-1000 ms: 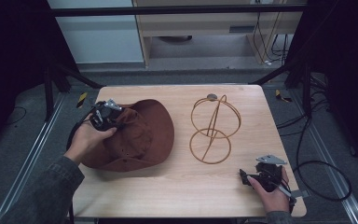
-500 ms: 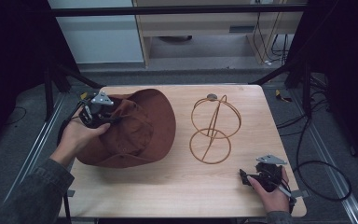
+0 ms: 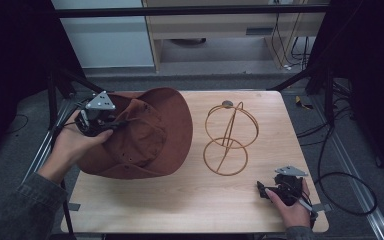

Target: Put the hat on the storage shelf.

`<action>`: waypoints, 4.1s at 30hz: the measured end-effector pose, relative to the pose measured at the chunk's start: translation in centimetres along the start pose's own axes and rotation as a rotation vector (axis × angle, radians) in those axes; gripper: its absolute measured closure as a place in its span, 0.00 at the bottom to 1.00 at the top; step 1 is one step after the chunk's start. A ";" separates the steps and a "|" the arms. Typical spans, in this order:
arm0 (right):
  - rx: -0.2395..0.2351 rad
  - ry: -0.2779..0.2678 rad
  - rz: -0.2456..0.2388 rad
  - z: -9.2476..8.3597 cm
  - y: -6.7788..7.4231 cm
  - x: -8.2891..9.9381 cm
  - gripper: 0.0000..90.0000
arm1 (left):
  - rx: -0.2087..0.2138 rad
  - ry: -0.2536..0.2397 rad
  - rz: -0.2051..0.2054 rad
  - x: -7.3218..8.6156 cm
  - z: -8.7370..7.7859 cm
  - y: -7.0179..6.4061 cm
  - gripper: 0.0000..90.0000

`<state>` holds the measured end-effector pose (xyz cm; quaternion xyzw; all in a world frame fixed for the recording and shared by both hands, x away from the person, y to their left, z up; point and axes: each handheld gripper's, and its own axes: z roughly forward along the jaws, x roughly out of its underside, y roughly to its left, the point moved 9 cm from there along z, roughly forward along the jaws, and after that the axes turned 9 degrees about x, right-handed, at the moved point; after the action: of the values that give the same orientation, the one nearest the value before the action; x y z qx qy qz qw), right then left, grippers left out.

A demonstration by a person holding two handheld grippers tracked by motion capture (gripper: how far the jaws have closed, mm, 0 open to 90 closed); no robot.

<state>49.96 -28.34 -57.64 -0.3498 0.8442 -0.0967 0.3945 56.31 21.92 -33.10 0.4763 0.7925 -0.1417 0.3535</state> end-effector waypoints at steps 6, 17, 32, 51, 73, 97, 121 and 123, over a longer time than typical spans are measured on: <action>0.001 0.002 0.002 0.0 0.0 0.0 0.01 | -0.001 -0.051 0.009 -1.2 -1.2 -0.4 0.95; 0.000 -0.001 0.003 0.0 0.0 0.0 0.01 | -0.015 -0.087 0.050 -3.8 -2.9 -0.9 0.95; -0.014 -0.008 0.009 0.2 -0.5 0.2 0.01 | -0.015 -0.111 0.067 -6.1 -3.3 -1.0 0.95; -0.012 -0.010 0.003 0.2 -1.0 0.5 0.02 | -0.001 -0.133 0.106 -9.4 -3.9 -1.9 0.95; -0.007 -0.007 0.000 0.2 -1.0 0.6 0.02 | 0.064 -0.154 0.163 -13.6 -1.9 -4.7 0.96; -0.003 -0.005 -0.002 0.2 -1.1 0.6 0.02 | 0.126 -0.137 0.231 -18.9 2.2 -7.9 0.96; -0.003 -0.004 -0.004 0.2 -1.1 0.6 0.02 | 0.201 -0.111 0.269 -24.3 8.2 -11.2 0.96; -0.004 -0.005 -0.003 0.2 -1.1 0.6 0.02 | 0.209 -0.101 0.273 -24.3 8.9 -11.5 0.96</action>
<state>50.37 -29.53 -57.62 -0.3522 0.8429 -0.0950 0.3956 57.44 -4.81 -23.79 0.6058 0.6829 -0.1975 0.3573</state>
